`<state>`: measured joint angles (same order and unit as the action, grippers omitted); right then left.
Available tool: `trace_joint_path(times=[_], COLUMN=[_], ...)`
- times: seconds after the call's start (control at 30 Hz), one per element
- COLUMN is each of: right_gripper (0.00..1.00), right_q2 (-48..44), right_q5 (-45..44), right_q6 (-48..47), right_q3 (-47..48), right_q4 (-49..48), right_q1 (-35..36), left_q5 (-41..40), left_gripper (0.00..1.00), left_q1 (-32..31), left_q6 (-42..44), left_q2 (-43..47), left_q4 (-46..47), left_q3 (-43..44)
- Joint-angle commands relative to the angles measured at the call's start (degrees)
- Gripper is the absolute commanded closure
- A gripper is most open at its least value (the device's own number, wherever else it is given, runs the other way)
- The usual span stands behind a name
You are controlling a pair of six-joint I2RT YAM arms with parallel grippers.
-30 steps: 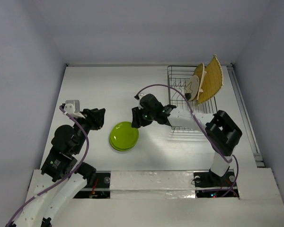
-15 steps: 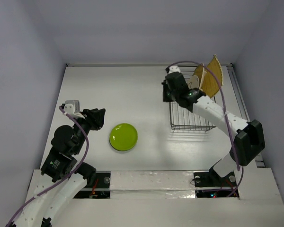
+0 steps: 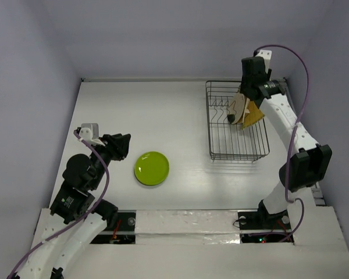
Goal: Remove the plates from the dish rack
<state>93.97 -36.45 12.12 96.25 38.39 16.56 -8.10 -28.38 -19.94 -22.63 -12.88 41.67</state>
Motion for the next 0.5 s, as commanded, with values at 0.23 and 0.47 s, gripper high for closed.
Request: trace_joint_path(times=[0.23, 0.47], right_gripper=[0.45, 0.45], right_q2=[11.5, 17.4], right_q5=[4.0, 5.9], right_q6=[-4.0, -4.0], right_q3=[12.0, 14.8], right_q4=[1.5, 0.5], right_q1=[-5.0, -5.0], left_q5=[0.4, 0.6], left_gripper=[0.64, 0.64], left_q1=[0.2, 0.2], left_q6=[1.0, 1.0], left_q2=[1.2, 1.2], left_q4=[2.8, 2.6], left_q3=[-0.6, -0.7])
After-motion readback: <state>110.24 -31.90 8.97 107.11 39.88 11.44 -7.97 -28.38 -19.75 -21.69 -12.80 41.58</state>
